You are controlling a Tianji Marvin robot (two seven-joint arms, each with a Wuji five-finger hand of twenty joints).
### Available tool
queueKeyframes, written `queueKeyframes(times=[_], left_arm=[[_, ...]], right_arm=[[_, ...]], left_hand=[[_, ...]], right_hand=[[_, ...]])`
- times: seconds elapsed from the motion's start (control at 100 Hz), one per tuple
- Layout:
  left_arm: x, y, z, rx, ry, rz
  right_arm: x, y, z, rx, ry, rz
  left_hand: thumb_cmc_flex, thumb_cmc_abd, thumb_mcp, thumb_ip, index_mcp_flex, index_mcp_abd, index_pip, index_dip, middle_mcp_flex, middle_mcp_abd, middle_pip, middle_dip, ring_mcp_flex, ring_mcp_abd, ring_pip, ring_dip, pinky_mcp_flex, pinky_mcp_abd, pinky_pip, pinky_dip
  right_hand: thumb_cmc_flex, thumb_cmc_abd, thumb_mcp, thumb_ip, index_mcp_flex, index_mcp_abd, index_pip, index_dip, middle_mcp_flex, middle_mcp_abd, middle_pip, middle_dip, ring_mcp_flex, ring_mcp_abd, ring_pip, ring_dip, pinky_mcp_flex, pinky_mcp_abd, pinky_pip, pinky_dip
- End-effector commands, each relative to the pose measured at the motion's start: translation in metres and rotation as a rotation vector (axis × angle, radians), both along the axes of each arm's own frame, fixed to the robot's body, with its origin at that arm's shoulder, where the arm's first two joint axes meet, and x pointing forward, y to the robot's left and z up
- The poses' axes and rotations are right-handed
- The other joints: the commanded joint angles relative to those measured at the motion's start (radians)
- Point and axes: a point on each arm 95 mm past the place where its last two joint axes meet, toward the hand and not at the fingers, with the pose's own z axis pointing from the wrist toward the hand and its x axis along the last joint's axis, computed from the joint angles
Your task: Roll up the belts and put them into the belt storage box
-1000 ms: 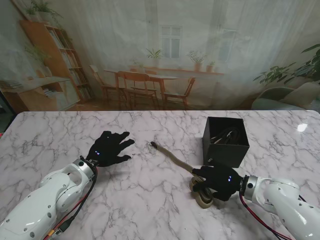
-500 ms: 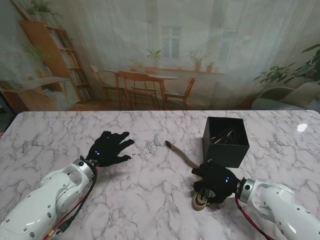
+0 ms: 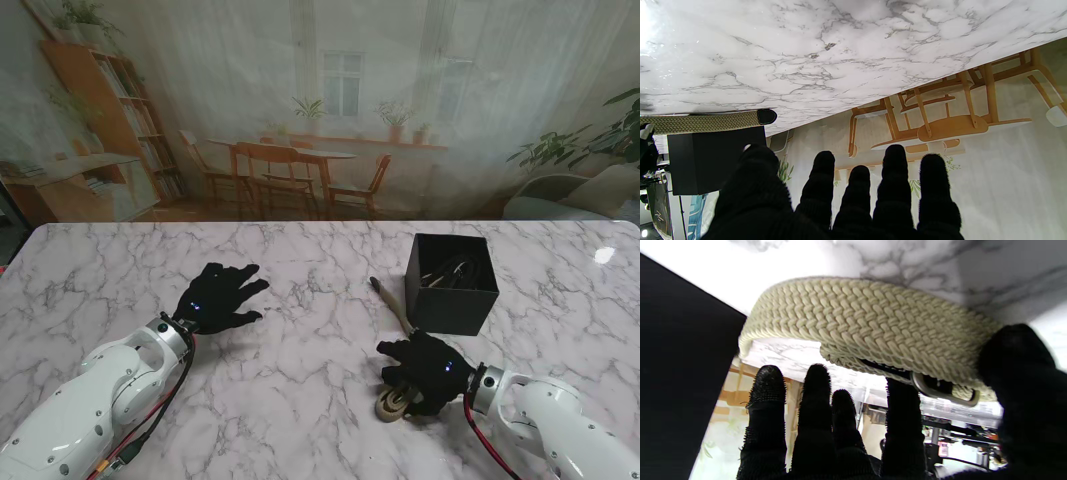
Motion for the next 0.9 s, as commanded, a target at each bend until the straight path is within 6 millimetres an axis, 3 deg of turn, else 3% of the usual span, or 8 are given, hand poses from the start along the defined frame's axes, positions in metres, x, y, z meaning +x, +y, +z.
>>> queueKeyframes(times=[0.0,0.18,0.27,0.36,0.41,0.46,0.61,0.89], left_arm=[[0.000,-0.002,-0.001,0.005,0.009,0.001],[0.000,-0.002,-0.001,0.006,0.010,0.000],[0.000,-0.002,-0.001,0.006,0.010,0.000],[0.000,-0.002,-0.001,0.007,0.010,0.000],[0.000,-0.002,-0.001,0.008,0.010,0.000],[0.000,-0.002,-0.001,0.008,0.010,0.000],[0.000,-0.002,-0.001,0.009,0.010,0.000],[0.000,-0.002,-0.001,0.008,0.010,0.000]], right_arm=[[-0.003,-0.004,-0.006,-0.024,0.030,-0.007],[-0.008,-0.001,-0.007,-0.012,0.036,0.004],[-0.010,0.001,-0.006,0.004,0.048,0.000],[-0.011,0.002,-0.005,0.006,0.051,0.008],[-0.012,0.002,-0.003,0.000,0.046,0.015],[-0.012,0.001,-0.002,-0.003,0.041,0.015],[-0.015,-0.002,0.003,-0.008,0.017,0.003],[-0.026,-0.014,0.010,-0.059,-0.053,-0.039]], left_hand=[[-0.003,0.052,-0.028,0.003,-0.010,0.020,0.003,-0.006,0.016,0.019,0.009,0.010,0.020,0.000,0.017,0.008,-0.005,-0.002,0.015,0.013],[-0.002,0.051,-0.028,0.003,-0.009,0.020,0.003,-0.005,0.015,0.020,0.009,0.010,0.019,0.001,0.017,0.008,-0.006,-0.003,0.015,0.013],[-0.002,0.051,-0.028,0.003,-0.005,0.019,0.005,-0.005,0.016,0.020,0.009,0.010,0.020,0.000,0.017,0.008,-0.006,-0.002,0.015,0.013],[-0.001,0.051,-0.028,0.003,0.001,0.018,0.008,-0.004,0.017,0.019,0.010,0.011,0.020,0.000,0.017,0.008,-0.006,-0.002,0.014,0.013],[-0.002,0.050,-0.028,0.002,0.004,0.018,0.009,-0.003,0.018,0.020,0.010,0.011,0.020,0.001,0.017,0.008,-0.006,-0.001,0.015,0.013],[-0.002,0.050,-0.028,0.003,0.006,0.017,0.010,-0.002,0.019,0.021,0.010,0.011,0.020,0.001,0.017,0.008,-0.006,-0.002,0.015,0.013],[-0.003,0.050,-0.029,0.002,0.005,0.017,0.010,-0.002,0.019,0.021,0.009,0.010,0.020,0.002,0.017,0.008,-0.006,-0.001,0.014,0.013],[-0.003,0.050,-0.028,0.002,0.005,0.016,0.009,-0.002,0.019,0.020,0.009,0.011,0.021,0.000,0.017,0.008,-0.006,-0.001,0.015,0.014]], right_hand=[[0.042,0.020,0.067,-0.025,0.072,-0.118,0.086,-0.050,0.026,-0.014,0.033,0.014,0.016,-0.008,0.052,0.026,-0.003,-0.006,0.032,0.028],[0.040,0.062,0.013,-0.042,0.248,-0.222,0.127,-0.118,0.153,-0.070,0.001,0.003,-0.001,0.005,0.039,0.020,-0.058,0.027,0.010,0.030],[0.029,0.086,0.003,-0.034,0.220,-0.228,0.048,-0.135,0.252,-0.104,-0.027,-0.003,0.013,0.007,0.028,0.018,-0.067,0.038,0.000,0.027],[-0.018,0.120,-0.034,-0.003,0.190,-0.191,-0.111,-0.048,0.330,-0.130,-0.053,-0.003,0.028,-0.003,0.014,0.025,-0.079,0.041,-0.011,0.022],[-0.078,0.152,-0.036,0.099,0.146,-0.141,-0.246,0.047,0.319,-0.125,-0.067,-0.006,0.020,-0.002,0.005,0.025,-0.083,0.030,-0.010,0.023],[-0.080,0.164,-0.086,0.111,0.108,-0.115,-0.300,0.067,0.302,-0.118,-0.069,-0.006,0.009,0.001,0.000,0.024,-0.088,0.021,-0.010,0.024],[-0.098,0.189,-0.261,0.142,-0.046,0.026,-0.411,0.039,0.206,-0.079,-0.063,-0.004,-0.032,0.010,0.000,0.020,-0.103,0.011,-0.007,0.028],[-0.208,0.125,-0.154,0.146,-0.252,0.164,-0.511,-0.055,0.060,-0.029,-0.066,-0.009,-0.099,0.024,-0.005,0.003,-0.131,0.001,-0.016,0.028]])
